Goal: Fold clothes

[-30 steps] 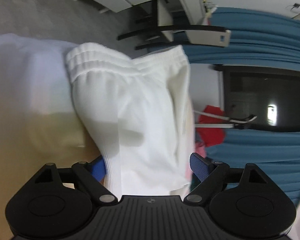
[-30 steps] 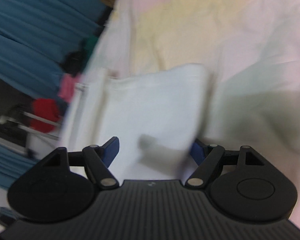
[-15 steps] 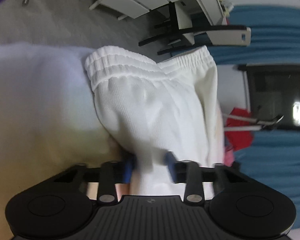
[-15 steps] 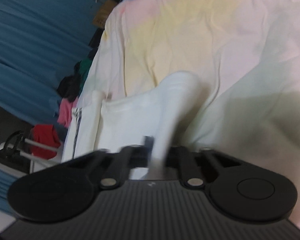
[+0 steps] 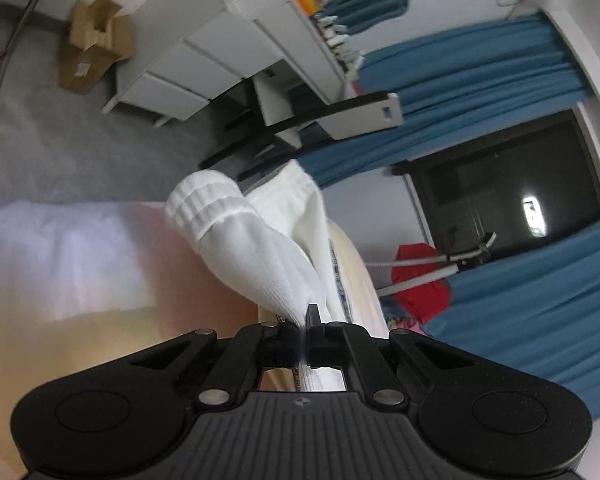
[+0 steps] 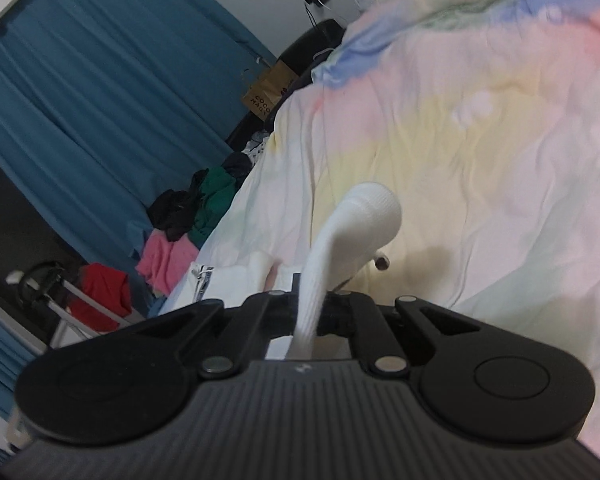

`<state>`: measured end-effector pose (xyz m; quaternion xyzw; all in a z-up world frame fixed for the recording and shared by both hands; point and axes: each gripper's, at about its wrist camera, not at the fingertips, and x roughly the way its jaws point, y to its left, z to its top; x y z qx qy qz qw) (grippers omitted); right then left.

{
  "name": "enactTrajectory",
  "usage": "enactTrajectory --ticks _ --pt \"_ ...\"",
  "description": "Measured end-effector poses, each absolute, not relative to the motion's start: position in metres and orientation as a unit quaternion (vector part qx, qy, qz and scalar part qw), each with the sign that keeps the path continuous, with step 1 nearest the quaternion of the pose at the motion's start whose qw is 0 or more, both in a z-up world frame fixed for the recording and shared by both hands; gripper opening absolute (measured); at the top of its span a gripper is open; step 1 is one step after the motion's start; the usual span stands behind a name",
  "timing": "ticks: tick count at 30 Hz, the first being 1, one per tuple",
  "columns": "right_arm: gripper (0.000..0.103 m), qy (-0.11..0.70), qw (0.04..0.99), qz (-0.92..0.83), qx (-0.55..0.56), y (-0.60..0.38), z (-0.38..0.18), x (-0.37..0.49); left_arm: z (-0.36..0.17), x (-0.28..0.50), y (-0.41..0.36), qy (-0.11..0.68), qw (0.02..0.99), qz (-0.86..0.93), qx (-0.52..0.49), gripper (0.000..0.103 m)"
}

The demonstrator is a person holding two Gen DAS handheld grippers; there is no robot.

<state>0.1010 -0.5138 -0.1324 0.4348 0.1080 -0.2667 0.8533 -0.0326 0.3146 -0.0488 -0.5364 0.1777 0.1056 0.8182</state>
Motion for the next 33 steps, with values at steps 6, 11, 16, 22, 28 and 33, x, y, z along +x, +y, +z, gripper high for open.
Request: enactTrajectory --ticks 6,11,16,22,28,33 --pt "0.005 0.129 0.886 -0.253 0.366 -0.51 -0.091 0.157 -0.004 0.036 0.323 0.202 0.833 0.085 -0.508 0.002" --pt "0.005 0.138 0.906 -0.252 0.31 -0.499 -0.048 0.26 0.017 0.144 0.329 0.212 0.846 0.09 -0.48 0.002" --pt "0.005 0.201 0.901 -0.286 0.256 -0.486 -0.049 0.395 0.0 0.276 0.33 0.252 0.853 0.131 -0.438 0.003" --pt "0.006 0.263 0.897 -0.297 0.196 -0.473 -0.116 0.515 -0.046 0.396 0.329 0.314 0.858 0.169 -0.37 0.003" --pt "0.013 0.281 0.898 -0.288 0.179 -0.471 -0.161 0.547 -0.076 0.427 0.33 0.346 0.855 0.16 -0.352 0.009" --pt "0.041 0.27 0.904 -0.233 0.236 -0.485 -0.146 0.524 -0.067 0.404 0.34 0.336 0.864 0.109 -0.36 0.047"
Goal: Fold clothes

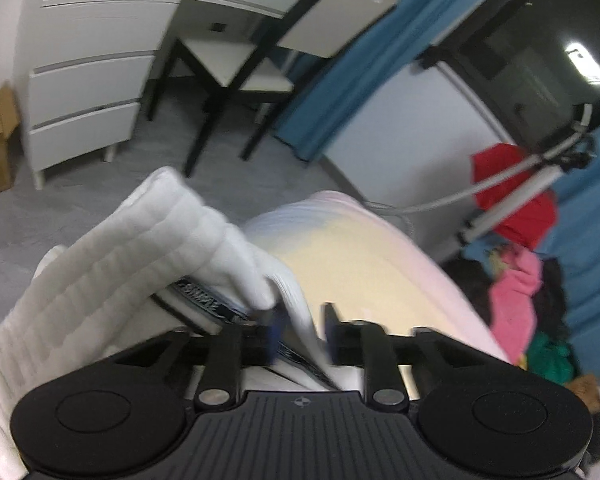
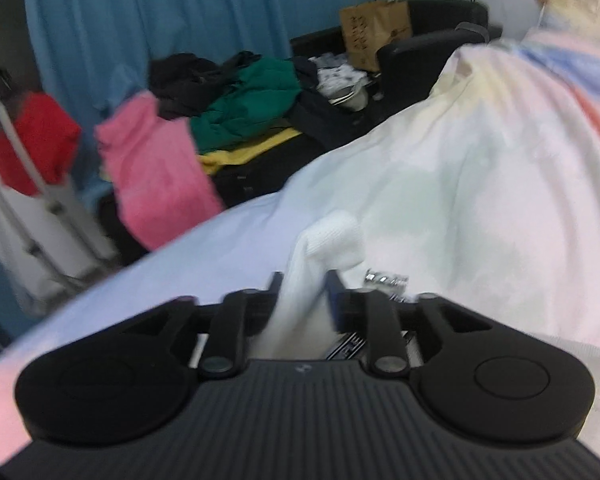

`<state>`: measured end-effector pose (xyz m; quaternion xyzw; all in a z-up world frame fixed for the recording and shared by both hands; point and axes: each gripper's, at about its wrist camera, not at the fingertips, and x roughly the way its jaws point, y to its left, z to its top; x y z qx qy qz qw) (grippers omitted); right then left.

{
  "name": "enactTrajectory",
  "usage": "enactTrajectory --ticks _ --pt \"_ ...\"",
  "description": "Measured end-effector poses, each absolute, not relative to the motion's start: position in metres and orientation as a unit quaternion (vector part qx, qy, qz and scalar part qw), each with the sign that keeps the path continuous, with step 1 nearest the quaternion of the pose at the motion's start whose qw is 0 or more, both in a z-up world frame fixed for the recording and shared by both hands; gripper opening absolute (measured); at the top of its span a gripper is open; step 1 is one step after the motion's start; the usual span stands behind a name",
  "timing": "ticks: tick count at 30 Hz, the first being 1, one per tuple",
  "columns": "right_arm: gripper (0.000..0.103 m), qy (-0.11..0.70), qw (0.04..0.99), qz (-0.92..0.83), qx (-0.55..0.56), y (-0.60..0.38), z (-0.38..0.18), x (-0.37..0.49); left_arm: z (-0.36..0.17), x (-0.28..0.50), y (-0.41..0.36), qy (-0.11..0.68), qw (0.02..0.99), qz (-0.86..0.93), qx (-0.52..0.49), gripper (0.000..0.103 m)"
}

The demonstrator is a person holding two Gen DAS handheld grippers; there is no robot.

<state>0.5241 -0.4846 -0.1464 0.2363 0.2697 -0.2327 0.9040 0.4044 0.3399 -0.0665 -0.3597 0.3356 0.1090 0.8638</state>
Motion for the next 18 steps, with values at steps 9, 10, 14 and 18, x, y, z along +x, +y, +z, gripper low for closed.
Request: enactTrajectory --ticks 9,10,14,18 --pt "0.066 0.217 0.902 -0.166 0.334 -0.488 -0.114 0.381 -0.046 0.288 0.333 0.298 0.86 0.075 -0.407 0.082" --pt "0.066 0.212 0.894 -0.163 0.359 -0.49 -0.117 0.362 -0.052 0.274 0.335 0.302 0.85 0.077 -0.425 0.082" --pt "0.069 0.2 0.855 -0.158 0.451 -0.496 -0.14 0.299 -0.09 0.214 0.343 0.307 0.765 0.087 -0.56 0.082" --pt "0.068 0.22 0.835 -0.132 0.487 -0.487 -0.172 0.283 -0.122 0.209 0.343 0.296 0.747 0.083 -0.59 0.081"
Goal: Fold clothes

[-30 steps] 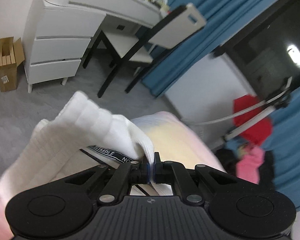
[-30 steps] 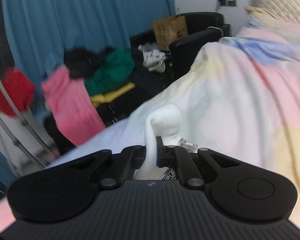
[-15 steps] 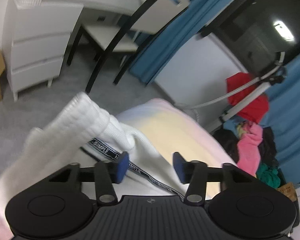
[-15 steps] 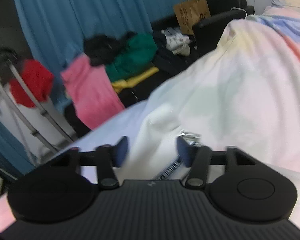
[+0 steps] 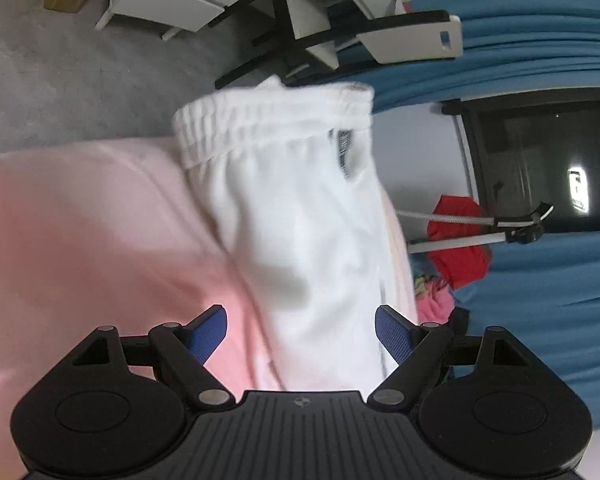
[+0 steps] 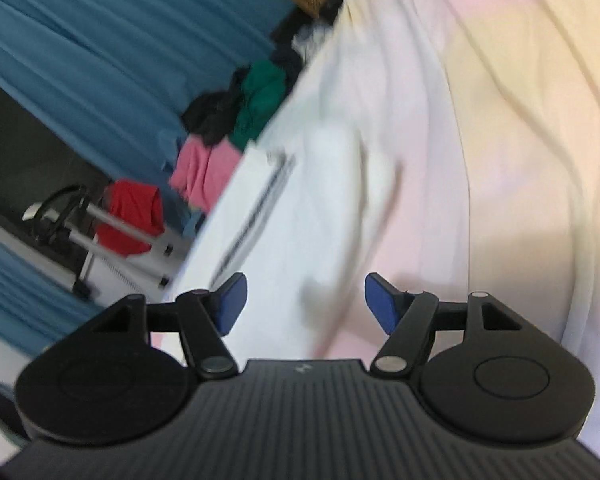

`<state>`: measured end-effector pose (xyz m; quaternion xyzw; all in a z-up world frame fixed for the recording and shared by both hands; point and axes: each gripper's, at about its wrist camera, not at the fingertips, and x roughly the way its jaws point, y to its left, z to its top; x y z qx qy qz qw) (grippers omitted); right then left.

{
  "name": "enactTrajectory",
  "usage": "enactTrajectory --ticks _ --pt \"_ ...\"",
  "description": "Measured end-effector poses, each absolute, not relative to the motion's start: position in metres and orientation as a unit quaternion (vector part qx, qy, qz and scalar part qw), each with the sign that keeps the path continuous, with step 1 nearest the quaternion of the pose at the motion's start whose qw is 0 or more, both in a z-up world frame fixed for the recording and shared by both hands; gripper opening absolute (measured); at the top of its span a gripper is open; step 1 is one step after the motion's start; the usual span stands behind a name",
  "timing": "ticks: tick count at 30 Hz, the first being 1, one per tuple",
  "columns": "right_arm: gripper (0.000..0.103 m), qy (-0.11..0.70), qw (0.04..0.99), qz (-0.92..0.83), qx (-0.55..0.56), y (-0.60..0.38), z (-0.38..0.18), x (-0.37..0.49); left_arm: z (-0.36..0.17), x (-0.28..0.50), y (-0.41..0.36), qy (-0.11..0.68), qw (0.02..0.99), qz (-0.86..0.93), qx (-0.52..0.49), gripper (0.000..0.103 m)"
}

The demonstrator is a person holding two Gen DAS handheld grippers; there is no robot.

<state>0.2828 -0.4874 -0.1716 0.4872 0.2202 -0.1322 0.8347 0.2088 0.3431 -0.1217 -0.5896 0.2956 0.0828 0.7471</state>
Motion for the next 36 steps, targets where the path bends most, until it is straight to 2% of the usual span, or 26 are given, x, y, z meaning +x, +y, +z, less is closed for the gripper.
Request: enactTrajectory --ticks 5,7,10,12,13,14,17,26,31,36 --pt "0.068 0.217 0.826 -0.146 0.499 -0.49 -0.203 0.308 -0.143 0.241 0.342 0.248 0.769 0.137 -0.574 0.077" --pt "0.068 0.19 0.832 -0.158 0.496 -0.496 -0.21 0.32 -0.144 0.255 0.342 0.23 0.783 0.163 -0.555 0.07" --pt "0.066 0.155 0.846 -0.172 0.481 -0.506 -0.212 0.342 -0.141 0.274 0.345 0.222 0.787 0.194 -0.542 0.054" --pt "0.047 0.153 0.849 -0.187 0.469 -0.512 -0.209 0.354 -0.134 0.275 0.345 0.213 0.789 0.21 -0.537 0.019" --pt "0.026 0.156 0.849 -0.198 0.465 -0.514 -0.207 0.359 -0.128 0.273 0.345 0.204 0.796 0.209 -0.53 0.016" --pt "0.018 0.159 0.848 -0.205 0.462 -0.516 -0.204 0.362 -0.121 0.271 0.344 0.195 0.802 0.209 -0.524 0.014" --pt "0.012 0.146 0.844 -0.201 0.475 -0.517 -0.192 0.343 -0.095 0.259 0.341 0.184 0.808 0.2 -0.522 0.012" --pt "0.01 0.129 0.823 -0.204 0.514 -0.523 -0.153 0.245 -0.027 0.179 0.356 0.201 0.82 0.17 -0.509 0.011" --pt "0.01 0.132 0.78 -0.228 0.568 -0.522 -0.158 0.154 -0.011 0.105 0.38 0.231 0.804 0.168 -0.522 0.011" --pt "0.01 0.161 0.746 -0.24 0.6 -0.52 -0.183 0.116 -0.025 0.061 0.388 0.292 0.827 0.164 -0.452 0.012"
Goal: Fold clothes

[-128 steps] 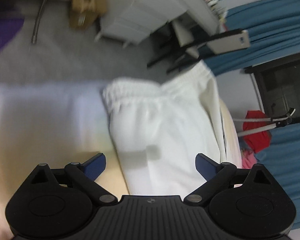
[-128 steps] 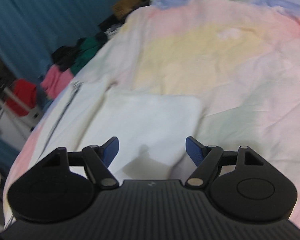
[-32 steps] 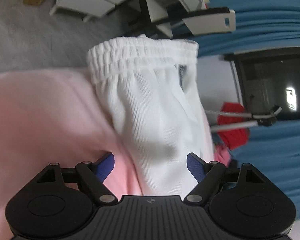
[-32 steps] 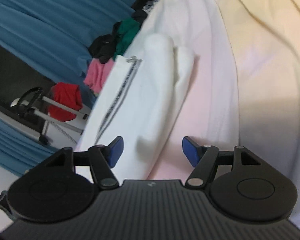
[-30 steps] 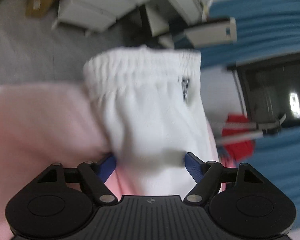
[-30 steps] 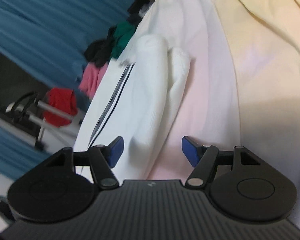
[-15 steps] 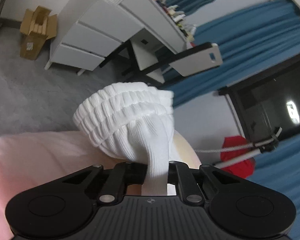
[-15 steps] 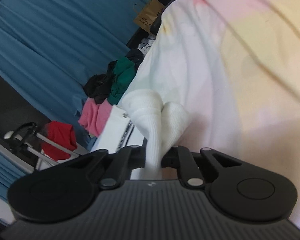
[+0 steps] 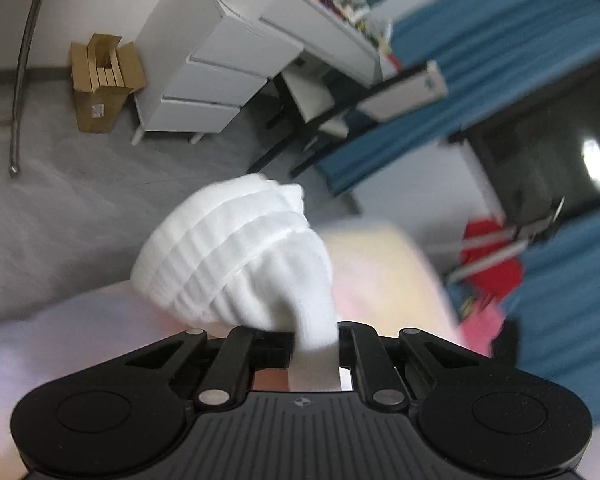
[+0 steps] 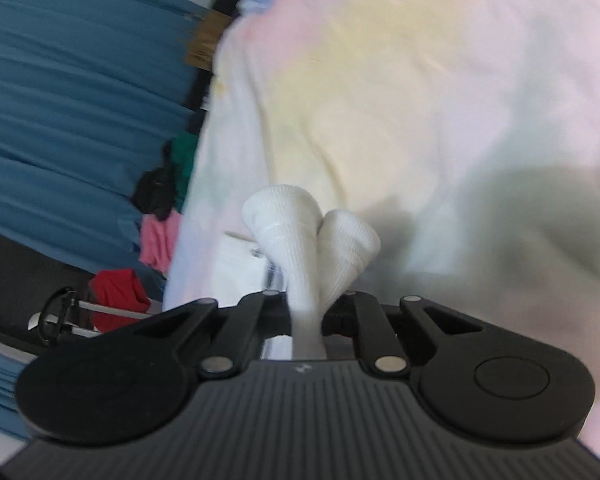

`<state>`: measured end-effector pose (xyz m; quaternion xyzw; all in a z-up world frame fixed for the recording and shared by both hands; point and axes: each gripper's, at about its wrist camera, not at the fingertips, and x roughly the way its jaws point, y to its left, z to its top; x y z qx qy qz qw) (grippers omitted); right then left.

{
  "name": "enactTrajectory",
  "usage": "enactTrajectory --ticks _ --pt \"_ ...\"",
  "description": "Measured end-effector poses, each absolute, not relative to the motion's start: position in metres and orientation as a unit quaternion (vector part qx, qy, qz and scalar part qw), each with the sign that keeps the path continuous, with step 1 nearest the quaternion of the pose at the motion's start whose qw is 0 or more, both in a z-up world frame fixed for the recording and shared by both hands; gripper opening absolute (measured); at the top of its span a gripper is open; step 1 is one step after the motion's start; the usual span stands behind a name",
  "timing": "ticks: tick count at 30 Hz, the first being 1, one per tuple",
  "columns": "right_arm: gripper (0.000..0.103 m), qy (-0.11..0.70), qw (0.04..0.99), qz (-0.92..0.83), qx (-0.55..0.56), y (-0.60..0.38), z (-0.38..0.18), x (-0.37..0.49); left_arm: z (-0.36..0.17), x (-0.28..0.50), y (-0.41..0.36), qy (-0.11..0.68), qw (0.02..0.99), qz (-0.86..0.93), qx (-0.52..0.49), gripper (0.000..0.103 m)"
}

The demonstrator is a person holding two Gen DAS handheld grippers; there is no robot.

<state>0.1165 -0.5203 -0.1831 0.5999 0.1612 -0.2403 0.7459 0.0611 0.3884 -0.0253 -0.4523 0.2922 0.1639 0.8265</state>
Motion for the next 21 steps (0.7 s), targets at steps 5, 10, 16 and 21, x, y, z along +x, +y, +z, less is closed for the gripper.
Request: enactTrajectory --ticks 5,10,16,21 --pt "0.01 0.169 0.755 -0.246 0.584 -0.517 -0.196 0.123 -0.067 0.047 0.395 0.343 0.805 0.178 -0.45 0.02" --pt "0.01 0.179 0.755 -0.241 0.583 -0.522 -0.204 0.125 -0.06 0.032 0.381 0.399 0.831 0.157 -0.355 0.048" --pt "0.01 0.178 0.767 -0.235 0.571 -0.523 -0.2 0.121 -0.025 0.002 0.342 0.406 0.869 0.157 -0.234 0.069" --pt "0.01 0.15 0.771 -0.23 0.575 -0.519 -0.194 0.122 0.017 -0.014 0.279 0.341 0.92 0.142 -0.133 0.081"
